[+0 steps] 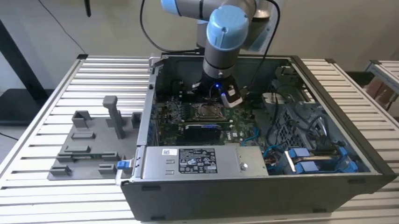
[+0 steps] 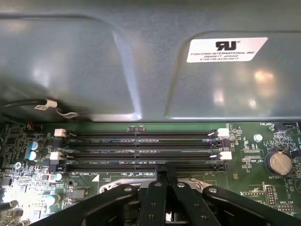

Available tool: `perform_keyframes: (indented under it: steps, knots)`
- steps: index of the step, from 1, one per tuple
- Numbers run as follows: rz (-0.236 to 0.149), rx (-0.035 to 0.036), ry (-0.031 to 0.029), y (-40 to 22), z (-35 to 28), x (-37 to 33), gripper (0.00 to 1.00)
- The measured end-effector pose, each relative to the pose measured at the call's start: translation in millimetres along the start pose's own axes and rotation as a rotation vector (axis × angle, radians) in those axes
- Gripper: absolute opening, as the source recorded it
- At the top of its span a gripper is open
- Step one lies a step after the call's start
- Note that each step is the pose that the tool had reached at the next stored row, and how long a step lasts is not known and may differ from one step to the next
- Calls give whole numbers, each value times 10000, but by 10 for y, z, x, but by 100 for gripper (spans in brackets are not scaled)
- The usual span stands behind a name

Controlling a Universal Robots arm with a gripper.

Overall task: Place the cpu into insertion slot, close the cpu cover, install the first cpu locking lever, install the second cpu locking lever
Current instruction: 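Install the first cpu locking lever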

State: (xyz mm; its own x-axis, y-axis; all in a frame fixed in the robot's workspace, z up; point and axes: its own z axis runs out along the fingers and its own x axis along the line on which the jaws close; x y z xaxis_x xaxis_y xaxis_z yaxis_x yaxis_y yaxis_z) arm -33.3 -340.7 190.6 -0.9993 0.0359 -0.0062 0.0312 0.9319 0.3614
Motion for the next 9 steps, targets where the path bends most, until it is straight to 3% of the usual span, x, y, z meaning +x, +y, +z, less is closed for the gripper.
perform_keyframes:
  steps: [9]
  knots:
    - [7,-4,18,8,-7,-36,11]
